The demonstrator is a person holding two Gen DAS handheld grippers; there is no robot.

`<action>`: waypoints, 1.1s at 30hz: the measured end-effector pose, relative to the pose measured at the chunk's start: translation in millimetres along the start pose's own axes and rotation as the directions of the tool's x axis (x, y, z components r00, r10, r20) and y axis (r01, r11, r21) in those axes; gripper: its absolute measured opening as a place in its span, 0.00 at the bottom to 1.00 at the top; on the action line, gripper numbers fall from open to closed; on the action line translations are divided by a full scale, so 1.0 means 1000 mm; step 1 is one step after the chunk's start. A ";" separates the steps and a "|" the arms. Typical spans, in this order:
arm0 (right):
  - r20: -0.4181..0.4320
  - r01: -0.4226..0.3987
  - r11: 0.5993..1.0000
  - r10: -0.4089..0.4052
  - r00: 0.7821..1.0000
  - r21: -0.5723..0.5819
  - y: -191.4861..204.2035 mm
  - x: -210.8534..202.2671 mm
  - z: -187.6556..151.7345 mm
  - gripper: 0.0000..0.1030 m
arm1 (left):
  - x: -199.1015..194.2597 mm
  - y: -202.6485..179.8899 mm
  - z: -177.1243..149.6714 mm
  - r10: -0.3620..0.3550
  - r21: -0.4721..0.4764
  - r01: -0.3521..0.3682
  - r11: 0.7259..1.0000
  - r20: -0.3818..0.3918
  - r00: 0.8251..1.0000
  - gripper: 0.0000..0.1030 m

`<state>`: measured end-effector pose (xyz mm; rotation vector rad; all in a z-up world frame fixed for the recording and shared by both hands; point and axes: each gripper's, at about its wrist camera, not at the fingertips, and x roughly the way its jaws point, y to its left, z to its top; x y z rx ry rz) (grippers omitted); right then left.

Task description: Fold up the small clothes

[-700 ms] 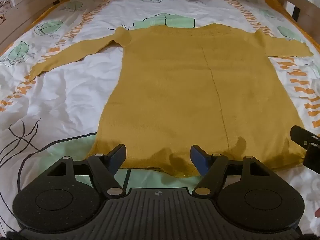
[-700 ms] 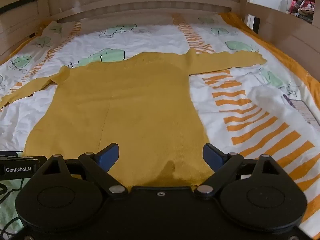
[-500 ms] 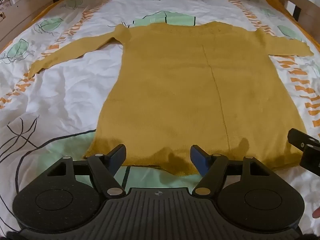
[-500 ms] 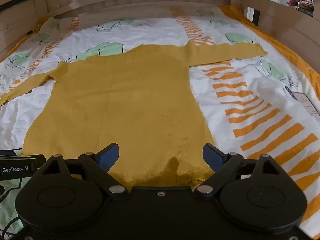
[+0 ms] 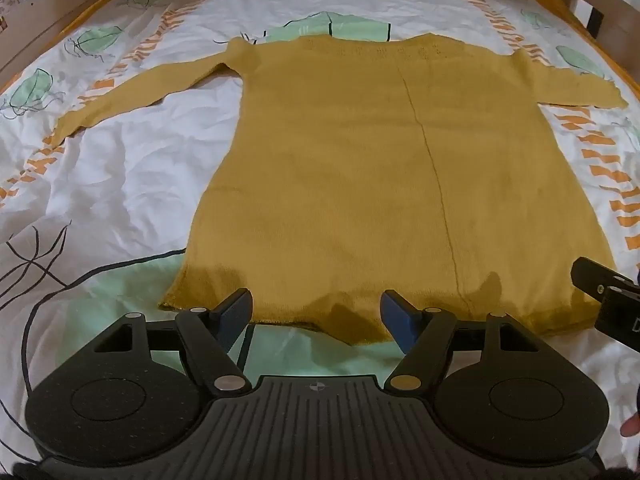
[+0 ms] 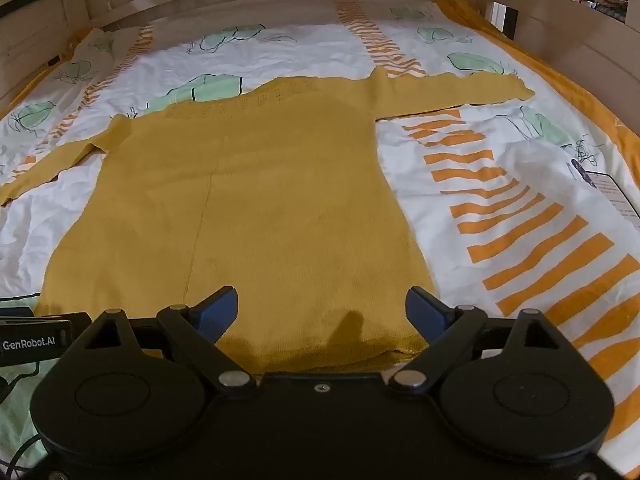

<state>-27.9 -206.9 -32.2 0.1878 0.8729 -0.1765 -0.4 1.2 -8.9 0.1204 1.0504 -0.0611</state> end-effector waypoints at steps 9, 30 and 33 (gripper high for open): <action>0.001 -0.001 1.000 0.001 1.000 -0.002 0.000 0.000 0.001 0.89 | 0.001 0.000 0.002 -0.003 0.002 0.003 1.000 -0.006 1.000 0.68; 0.008 -0.012 1.000 0.012 1.000 -0.014 0.005 0.001 0.006 0.89 | 0.002 0.000 0.006 -0.016 -0.017 0.016 1.000 -0.023 1.000 0.68; 0.010 -0.015 1.000 0.015 1.000 -0.019 0.005 0.002 0.007 0.89 | 0.003 0.000 0.006 -0.015 -0.021 0.015 1.000 -0.026 1.000 0.68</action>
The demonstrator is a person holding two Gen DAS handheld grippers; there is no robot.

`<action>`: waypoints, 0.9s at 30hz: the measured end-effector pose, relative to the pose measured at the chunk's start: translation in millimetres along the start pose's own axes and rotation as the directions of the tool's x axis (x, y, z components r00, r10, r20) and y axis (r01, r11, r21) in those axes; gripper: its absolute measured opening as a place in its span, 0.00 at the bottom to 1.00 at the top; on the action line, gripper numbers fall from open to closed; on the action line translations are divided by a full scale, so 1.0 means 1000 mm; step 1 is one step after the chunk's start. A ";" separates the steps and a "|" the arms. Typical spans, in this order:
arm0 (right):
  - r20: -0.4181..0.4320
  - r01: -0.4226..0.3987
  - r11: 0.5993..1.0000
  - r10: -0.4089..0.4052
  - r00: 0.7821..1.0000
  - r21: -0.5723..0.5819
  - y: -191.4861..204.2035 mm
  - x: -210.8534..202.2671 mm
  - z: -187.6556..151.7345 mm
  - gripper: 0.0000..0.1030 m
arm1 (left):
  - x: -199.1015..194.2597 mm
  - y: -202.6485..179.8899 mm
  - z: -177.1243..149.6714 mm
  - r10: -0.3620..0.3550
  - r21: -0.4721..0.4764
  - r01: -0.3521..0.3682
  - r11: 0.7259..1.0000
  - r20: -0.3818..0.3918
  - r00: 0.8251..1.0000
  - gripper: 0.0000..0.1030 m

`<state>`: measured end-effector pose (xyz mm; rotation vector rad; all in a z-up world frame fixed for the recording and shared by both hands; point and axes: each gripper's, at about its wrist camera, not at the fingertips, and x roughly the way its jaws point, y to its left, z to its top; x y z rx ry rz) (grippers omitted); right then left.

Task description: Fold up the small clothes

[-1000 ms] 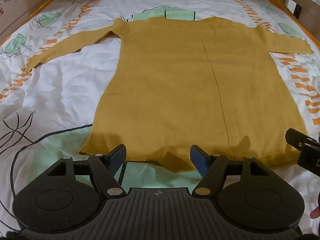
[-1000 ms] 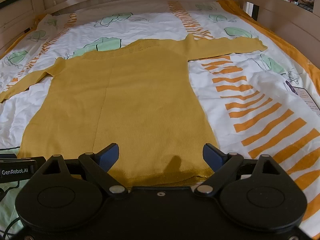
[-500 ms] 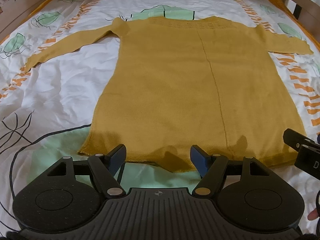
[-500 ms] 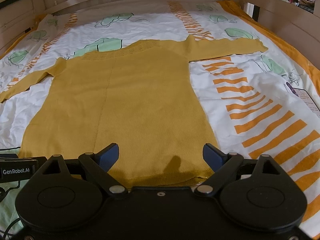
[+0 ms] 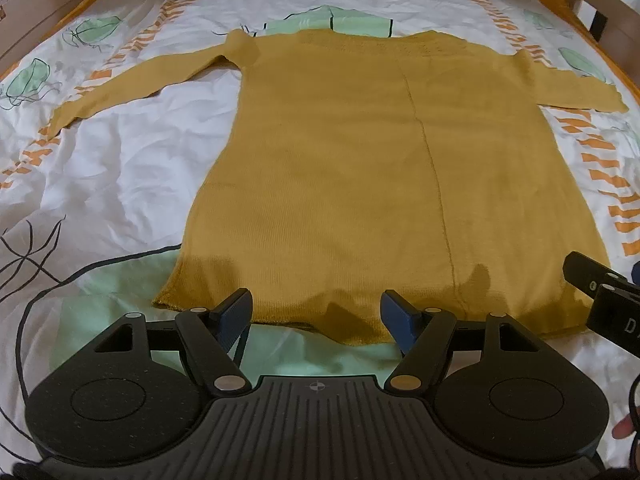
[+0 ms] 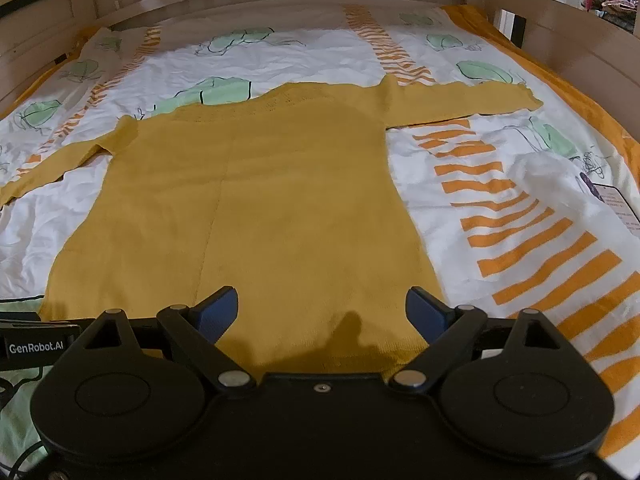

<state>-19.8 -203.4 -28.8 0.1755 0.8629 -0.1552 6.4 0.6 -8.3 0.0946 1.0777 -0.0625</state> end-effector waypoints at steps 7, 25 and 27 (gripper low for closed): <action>0.005 -0.012 1.000 0.012 1.000 -0.006 0.002 0.003 0.006 0.89 | 0.002 0.004 0.003 -0.008 -0.014 0.008 1.000 -0.006 1.000 0.68; 0.018 -0.032 0.999 0.032 0.999 0.035 0.004 0.021 0.026 0.89 | 0.008 0.020 0.026 -0.033 -0.063 0.035 0.997 0.038 0.999 0.67; 0.021 -0.039 0.998 0.038 0.999 0.040 0.004 0.024 0.030 0.89 | 0.010 0.024 0.031 -0.050 -0.055 0.053 0.997 0.039 0.998 0.67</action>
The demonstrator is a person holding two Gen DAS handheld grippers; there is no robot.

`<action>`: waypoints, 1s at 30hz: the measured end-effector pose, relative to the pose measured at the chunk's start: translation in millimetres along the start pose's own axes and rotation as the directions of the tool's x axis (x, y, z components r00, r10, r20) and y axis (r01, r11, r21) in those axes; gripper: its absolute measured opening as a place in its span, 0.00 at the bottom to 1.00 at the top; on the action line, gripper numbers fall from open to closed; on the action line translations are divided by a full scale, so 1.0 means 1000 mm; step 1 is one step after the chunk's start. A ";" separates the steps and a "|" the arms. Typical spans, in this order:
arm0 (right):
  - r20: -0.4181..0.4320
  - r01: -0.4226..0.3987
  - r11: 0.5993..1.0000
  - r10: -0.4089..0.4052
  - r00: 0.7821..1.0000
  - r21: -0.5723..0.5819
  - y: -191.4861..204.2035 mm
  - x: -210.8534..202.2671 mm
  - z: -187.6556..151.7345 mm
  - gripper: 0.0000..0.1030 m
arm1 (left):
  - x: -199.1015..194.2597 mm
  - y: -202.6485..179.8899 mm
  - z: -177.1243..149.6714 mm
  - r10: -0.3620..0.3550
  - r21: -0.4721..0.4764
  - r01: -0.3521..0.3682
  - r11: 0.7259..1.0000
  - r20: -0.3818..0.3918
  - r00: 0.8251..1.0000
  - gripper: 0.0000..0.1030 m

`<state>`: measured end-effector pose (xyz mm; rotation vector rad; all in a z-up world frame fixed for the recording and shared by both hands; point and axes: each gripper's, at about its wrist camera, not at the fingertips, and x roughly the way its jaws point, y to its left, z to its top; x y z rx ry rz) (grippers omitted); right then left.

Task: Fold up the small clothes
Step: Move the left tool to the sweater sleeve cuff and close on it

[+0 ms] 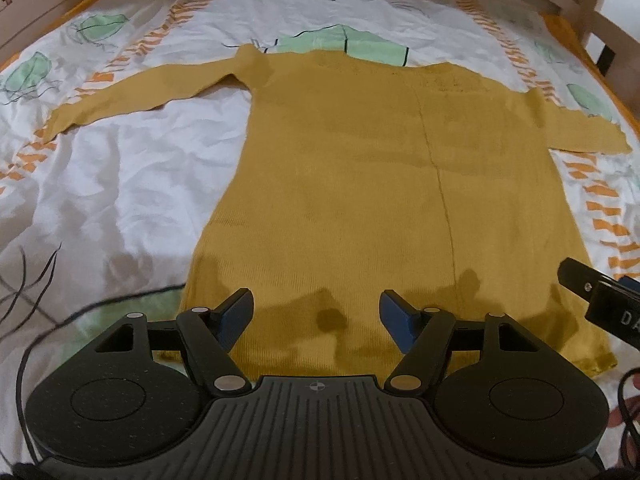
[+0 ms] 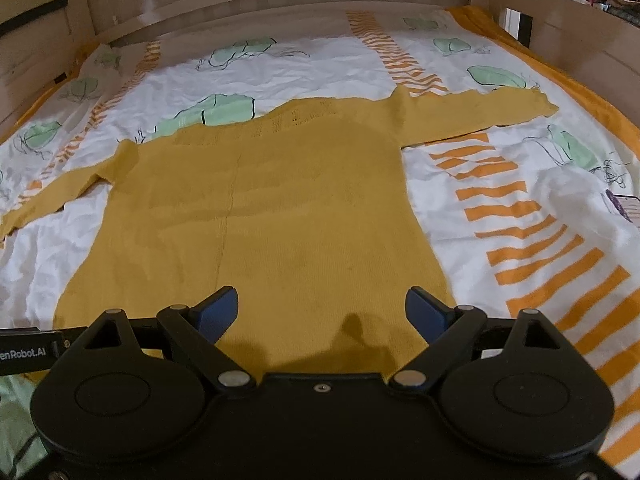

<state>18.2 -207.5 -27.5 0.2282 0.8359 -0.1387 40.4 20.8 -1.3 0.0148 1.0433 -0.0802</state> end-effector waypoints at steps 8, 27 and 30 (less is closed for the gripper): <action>0.025 -0.150 0.987 0.148 0.989 0.064 -0.006 0.020 0.015 0.89 | 0.021 0.032 0.024 -0.177 -0.087 0.175 0.981 -0.017 0.984 0.67; -0.031 -0.227 0.972 0.226 0.974 -0.064 0.052 0.101 0.058 0.89 | 0.086 0.211 0.130 -0.097 -0.356 0.238 0.904 0.372 0.923 0.67; -0.082 -0.301 0.953 0.298 0.951 -0.036 0.062 0.119 0.062 0.89 | 0.103 0.251 0.141 -0.077 -0.444 0.266 0.856 0.399 0.914 0.67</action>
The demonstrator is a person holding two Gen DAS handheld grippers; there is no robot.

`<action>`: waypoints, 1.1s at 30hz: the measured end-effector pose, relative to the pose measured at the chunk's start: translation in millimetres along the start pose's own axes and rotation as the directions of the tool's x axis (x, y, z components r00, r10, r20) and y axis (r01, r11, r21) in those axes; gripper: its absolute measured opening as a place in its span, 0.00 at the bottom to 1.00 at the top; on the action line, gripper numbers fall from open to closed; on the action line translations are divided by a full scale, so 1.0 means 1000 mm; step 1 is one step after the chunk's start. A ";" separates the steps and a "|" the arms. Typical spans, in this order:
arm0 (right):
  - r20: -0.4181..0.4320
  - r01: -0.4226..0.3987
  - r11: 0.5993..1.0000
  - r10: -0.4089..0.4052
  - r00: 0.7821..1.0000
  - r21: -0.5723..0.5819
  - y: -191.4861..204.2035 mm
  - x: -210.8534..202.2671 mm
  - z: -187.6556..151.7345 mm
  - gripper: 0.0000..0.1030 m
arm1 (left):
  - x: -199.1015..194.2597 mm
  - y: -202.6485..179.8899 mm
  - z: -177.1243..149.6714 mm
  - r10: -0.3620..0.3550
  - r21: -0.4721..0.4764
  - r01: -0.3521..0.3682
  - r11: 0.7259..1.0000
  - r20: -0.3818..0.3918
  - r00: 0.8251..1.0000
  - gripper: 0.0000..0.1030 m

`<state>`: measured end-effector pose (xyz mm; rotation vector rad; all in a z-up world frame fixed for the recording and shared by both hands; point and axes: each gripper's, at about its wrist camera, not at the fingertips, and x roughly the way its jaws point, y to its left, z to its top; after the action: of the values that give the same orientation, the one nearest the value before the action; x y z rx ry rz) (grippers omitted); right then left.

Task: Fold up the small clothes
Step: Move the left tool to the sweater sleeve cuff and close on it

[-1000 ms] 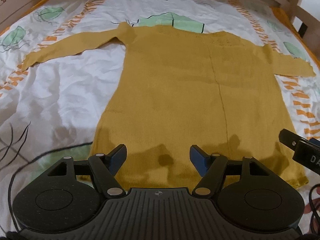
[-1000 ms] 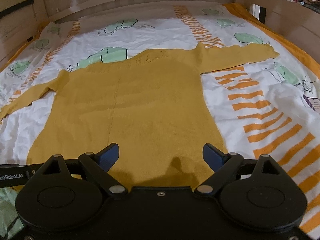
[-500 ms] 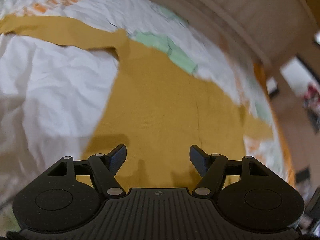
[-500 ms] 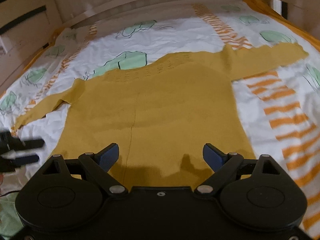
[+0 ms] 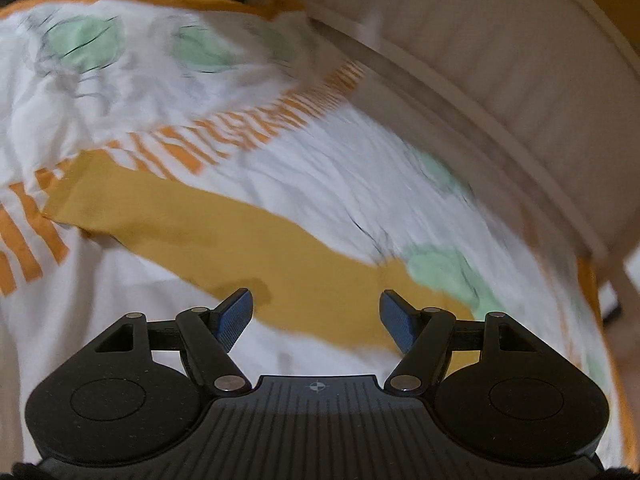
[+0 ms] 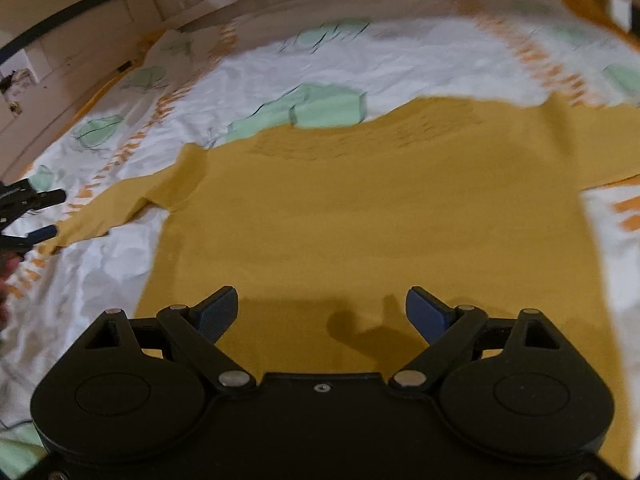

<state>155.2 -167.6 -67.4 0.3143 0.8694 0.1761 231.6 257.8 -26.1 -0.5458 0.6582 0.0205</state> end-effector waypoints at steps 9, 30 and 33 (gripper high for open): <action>-0.013 -0.027 1.000 0.027 1.000 -0.012 0.015 0.034 0.001 1.00 | 0.026 0.071 0.021 0.083 -0.164 -0.074 0.984 0.048 0.995 0.67; 0.076 0.102 0.973 -0.087 0.993 -0.209 0.036 0.063 -0.021 1.00 | 0.056 0.108 0.024 0.080 -0.215 -0.056 0.975 0.107 0.991 0.77; 0.077 0.130 0.962 -0.115 0.990 -0.239 0.041 0.065 -0.023 1.00 | 0.060 0.105 0.028 0.092 -0.197 -0.072 0.978 0.095 0.991 0.42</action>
<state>177.2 -105.9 -114.1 0.0361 0.7934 0.1551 275.8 352.8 -92.5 -0.6994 0.5800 0.1912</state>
